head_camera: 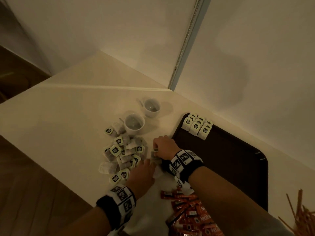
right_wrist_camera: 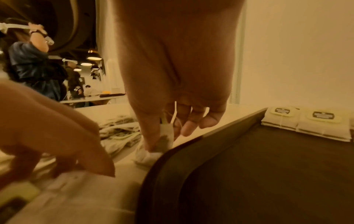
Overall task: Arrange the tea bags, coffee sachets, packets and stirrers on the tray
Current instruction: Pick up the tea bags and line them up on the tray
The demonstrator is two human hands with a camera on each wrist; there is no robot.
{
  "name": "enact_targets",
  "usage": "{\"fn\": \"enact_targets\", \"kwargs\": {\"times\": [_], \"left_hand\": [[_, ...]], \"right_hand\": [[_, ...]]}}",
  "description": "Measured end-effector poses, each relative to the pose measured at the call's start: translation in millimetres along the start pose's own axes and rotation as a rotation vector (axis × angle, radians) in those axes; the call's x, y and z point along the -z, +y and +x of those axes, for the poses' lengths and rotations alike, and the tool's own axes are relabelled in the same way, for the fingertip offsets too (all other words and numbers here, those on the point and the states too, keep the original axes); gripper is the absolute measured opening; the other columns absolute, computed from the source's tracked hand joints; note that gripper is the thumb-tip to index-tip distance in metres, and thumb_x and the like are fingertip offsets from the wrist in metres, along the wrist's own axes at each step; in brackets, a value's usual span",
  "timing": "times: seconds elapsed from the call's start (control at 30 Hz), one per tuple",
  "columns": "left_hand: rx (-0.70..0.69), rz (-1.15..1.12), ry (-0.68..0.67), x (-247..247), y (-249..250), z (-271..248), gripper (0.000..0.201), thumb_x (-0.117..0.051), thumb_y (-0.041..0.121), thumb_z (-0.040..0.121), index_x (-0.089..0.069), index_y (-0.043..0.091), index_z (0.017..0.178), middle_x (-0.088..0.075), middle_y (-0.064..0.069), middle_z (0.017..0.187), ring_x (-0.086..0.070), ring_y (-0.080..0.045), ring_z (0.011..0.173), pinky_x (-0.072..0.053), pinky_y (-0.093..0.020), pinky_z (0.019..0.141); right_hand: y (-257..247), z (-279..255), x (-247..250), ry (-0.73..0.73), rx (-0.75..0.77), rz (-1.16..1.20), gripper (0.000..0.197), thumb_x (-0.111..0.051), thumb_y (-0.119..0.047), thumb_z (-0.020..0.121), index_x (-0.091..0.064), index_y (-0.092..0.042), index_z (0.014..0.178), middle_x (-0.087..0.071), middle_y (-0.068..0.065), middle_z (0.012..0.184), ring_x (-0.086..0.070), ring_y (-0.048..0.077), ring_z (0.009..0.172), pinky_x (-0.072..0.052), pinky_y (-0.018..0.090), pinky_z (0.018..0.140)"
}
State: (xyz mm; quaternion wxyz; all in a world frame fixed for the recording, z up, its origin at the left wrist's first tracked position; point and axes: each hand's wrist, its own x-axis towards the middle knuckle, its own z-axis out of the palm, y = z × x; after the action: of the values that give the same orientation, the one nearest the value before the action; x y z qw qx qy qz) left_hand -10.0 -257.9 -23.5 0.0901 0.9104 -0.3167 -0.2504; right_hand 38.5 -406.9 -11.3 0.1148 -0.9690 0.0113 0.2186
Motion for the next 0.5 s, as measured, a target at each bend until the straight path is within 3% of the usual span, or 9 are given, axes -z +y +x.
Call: {"fn": "enact_targets", "kwargs": {"times": [0.1,0.17,0.3,0.4,0.5], "left_hand": [[-0.018,0.071,0.016,3,-7,-1,0.043,-0.040,0.032,0.098,-0.037,0.014,0.137,-0.042,-0.007,0.131,-0.043,-0.026,0.120,-0.045,-0.038,0.088],[-0.045,0.123,0.007,3,-12,1,0.041,-0.038,0.029,0.100,-0.038,0.014,0.138,-0.045,-0.007,0.130,-0.044,-0.028,0.119,-0.045,-0.040,0.087],[-0.143,0.113,0.117,7,-19,3,0.030,-0.041,0.023,0.099,-0.058,0.015,0.122,-0.056,-0.006,0.117,-0.052,-0.026,0.111,-0.047,-0.037,0.085],[-0.167,-0.257,0.306,17,-26,-1,0.023,-0.057,0.035,0.089,-0.068,0.015,0.094,-0.060,0.001,0.101,-0.055,-0.017,0.096,-0.042,-0.029,0.077],[-0.107,-0.856,0.336,34,-29,-3,0.016,-0.060,0.032,0.073,-0.060,0.017,0.069,-0.063,0.008,0.090,-0.060,-0.008,0.083,-0.046,-0.028,0.075]], "right_hand": [[6,-5,4,-0.003,0.017,0.200,0.017,-0.063,-0.018,0.086,-0.062,-0.009,0.100,-0.063,0.011,0.106,-0.056,0.021,0.094,-0.039,0.025,0.075],[9,-10,9,0.024,0.033,0.285,0.021,-0.067,-0.018,0.084,-0.066,-0.006,0.101,-0.066,0.010,0.104,-0.056,0.017,0.090,-0.037,0.019,0.074],[8,-29,27,0.159,0.012,0.589,0.018,-0.065,-0.011,0.086,-0.064,-0.004,0.103,-0.063,0.002,0.089,-0.056,0.008,0.073,-0.044,0.009,0.061],[5,-50,46,0.175,-0.047,0.896,0.019,-0.062,-0.006,0.088,-0.055,-0.007,0.106,-0.060,0.001,0.086,-0.060,0.007,0.068,-0.051,0.020,0.058],[2,-73,70,0.152,0.026,0.938,0.026,-0.063,-0.005,0.087,-0.046,-0.010,0.106,-0.061,0.008,0.092,-0.061,0.006,0.064,-0.051,0.018,0.055]]}}
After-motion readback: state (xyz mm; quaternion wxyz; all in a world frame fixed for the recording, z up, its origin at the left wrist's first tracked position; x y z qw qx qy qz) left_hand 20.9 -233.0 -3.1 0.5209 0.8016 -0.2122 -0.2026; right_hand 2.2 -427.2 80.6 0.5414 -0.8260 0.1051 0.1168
